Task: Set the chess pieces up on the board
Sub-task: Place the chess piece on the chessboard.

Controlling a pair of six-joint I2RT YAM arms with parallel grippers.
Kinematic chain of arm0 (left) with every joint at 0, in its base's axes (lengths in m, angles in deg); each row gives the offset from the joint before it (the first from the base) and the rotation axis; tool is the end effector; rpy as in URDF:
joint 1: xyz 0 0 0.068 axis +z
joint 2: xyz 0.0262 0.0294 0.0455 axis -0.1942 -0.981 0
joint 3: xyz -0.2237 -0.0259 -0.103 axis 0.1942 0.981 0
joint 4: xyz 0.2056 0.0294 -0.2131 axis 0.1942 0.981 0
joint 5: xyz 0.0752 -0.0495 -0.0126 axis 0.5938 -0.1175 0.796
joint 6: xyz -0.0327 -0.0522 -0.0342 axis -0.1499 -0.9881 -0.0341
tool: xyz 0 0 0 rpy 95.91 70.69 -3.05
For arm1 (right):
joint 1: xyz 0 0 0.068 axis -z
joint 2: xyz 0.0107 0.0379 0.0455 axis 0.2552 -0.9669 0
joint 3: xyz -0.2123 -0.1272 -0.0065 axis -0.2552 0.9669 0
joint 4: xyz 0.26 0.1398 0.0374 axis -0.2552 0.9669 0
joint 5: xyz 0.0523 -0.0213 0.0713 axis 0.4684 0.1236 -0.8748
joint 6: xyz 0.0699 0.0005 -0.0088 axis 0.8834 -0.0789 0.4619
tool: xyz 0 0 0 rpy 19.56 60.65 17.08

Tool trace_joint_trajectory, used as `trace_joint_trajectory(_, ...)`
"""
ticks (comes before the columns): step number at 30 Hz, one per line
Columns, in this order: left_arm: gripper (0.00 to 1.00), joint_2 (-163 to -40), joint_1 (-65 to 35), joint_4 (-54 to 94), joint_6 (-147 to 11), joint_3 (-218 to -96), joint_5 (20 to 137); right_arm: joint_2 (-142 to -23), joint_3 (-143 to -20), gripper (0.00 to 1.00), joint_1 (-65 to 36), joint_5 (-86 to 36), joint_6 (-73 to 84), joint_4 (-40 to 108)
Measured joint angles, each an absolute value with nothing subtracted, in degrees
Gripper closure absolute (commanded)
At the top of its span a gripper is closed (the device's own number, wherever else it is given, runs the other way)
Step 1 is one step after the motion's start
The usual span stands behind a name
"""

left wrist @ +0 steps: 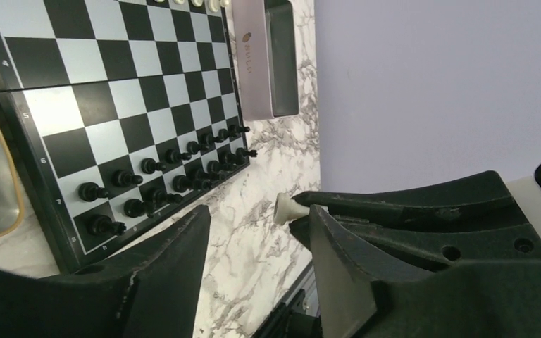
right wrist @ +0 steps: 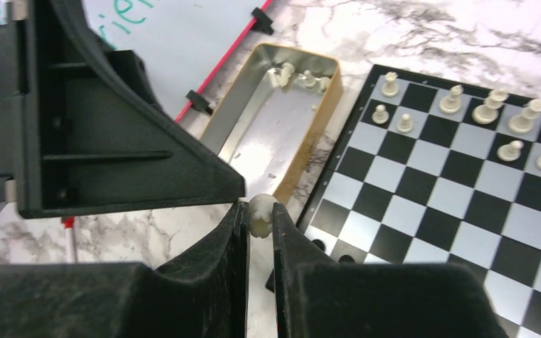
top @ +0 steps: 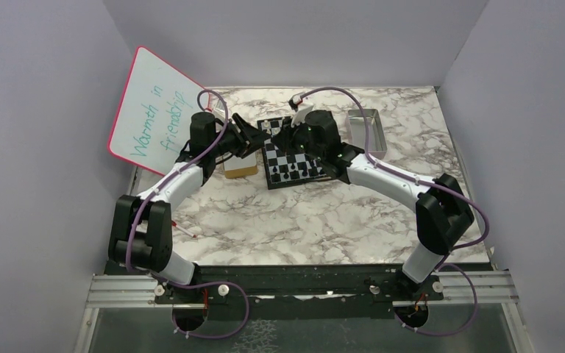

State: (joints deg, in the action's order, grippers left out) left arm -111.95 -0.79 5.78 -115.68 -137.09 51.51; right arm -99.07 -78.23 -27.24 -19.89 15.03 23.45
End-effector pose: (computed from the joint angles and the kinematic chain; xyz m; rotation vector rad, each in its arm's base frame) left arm 0.3723 -0.1132 0.2040 -0.3840 2.0497 -1.3864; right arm 0.3398 0.3095 0.2474 -0.4542 1.8494 0.7408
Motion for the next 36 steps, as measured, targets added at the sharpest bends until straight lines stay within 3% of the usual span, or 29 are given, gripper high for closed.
trace_joint_trajectory(9,0.34,-108.9,-0.8,18.3,-101.8,-141.8,54.7,-99.1,-80.1,0.87,-23.1,-15.2,11.3,27.6)
trace_joint_trajectory(19,0.25,-102.5,-0.9,33.2,-82.2,-142.5,56.6,-102.9,-83.2,0.86,-10.5,-14.6,9.1,30.3)
trace_joint_trajectory(25,0.23,-96.1,-1.0,38.3,-72.9,-139.3,58.8,-110.8,-91.4,0.86,-5.0,-14.2,7.7,33.5)
trace_joint_trajectory(36,0.19,-92.2,-2.1,40.1,-67.4,-135.6,61.8,-126.2,-110.5,0.85,-4.7,-13.9,5.2,41.3)
